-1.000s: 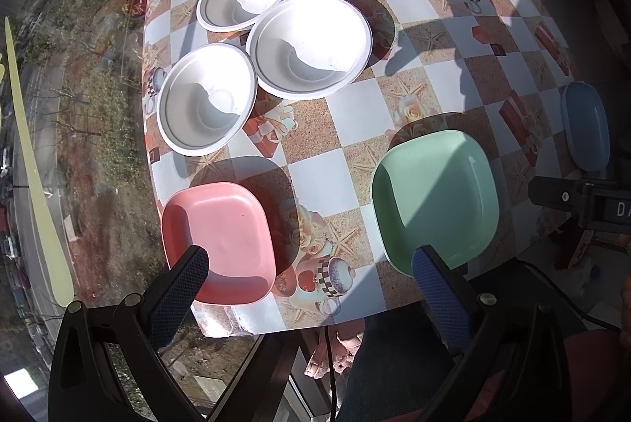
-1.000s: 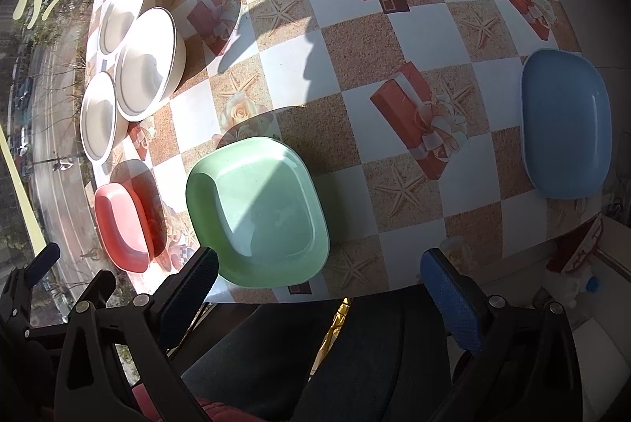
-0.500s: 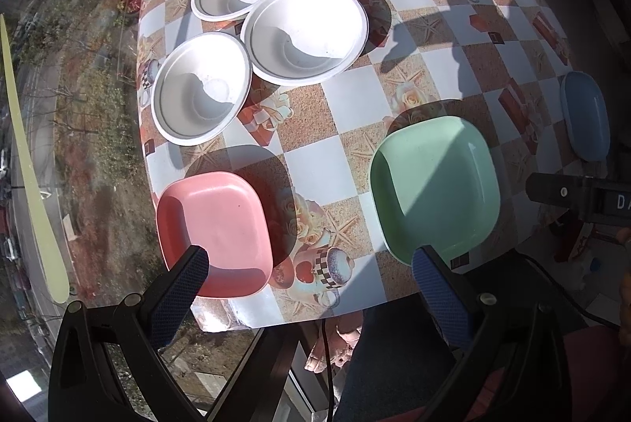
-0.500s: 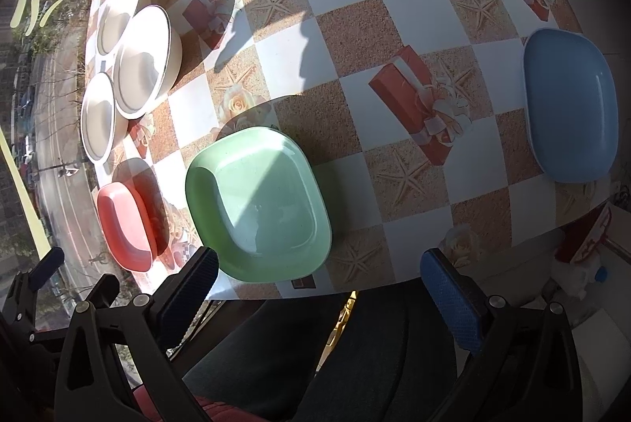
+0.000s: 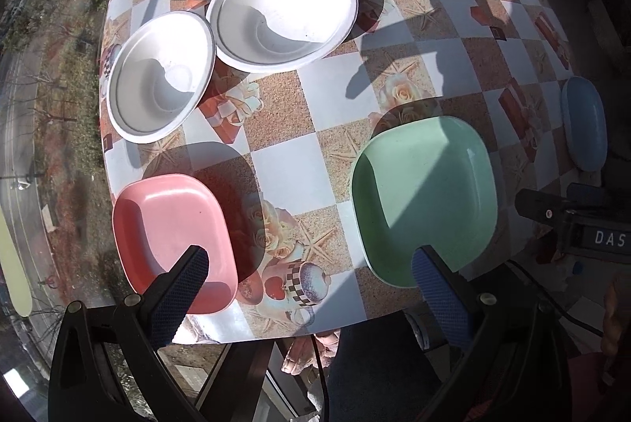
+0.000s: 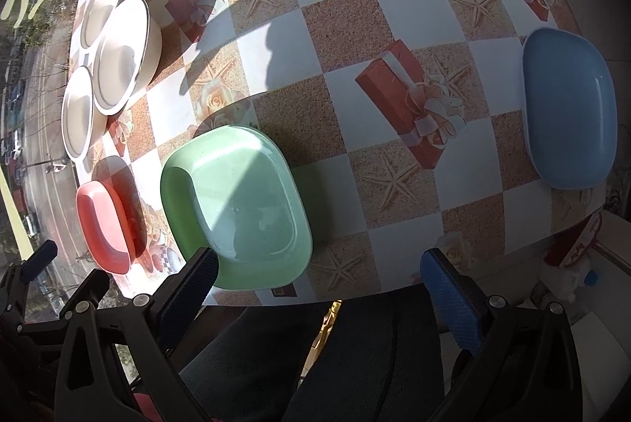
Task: Organize plates and bowls
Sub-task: 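Reach both grippers to the green plate rim and close on it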
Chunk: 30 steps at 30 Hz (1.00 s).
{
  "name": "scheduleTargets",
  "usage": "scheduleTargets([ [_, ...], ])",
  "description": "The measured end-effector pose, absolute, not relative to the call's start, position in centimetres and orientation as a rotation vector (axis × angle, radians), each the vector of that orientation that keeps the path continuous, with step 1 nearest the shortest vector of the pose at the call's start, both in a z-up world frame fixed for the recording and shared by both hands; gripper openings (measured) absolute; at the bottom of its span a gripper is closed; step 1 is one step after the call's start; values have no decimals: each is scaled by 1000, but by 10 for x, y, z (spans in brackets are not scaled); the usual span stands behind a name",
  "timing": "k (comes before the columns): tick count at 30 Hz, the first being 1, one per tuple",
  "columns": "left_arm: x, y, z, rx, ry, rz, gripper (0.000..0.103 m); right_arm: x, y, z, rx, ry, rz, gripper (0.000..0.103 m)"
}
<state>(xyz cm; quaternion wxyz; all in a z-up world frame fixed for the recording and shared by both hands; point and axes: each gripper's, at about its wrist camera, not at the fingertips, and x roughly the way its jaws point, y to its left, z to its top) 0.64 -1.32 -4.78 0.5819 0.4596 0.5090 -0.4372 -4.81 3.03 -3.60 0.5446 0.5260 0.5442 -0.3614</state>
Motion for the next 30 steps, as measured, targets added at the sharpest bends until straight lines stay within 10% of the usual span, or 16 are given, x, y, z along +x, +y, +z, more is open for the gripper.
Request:
scheduleTargets([
  [30,8,-15,-190,1030,1351,-861,103,-29,12,-119,972,1501,-818,103],
])
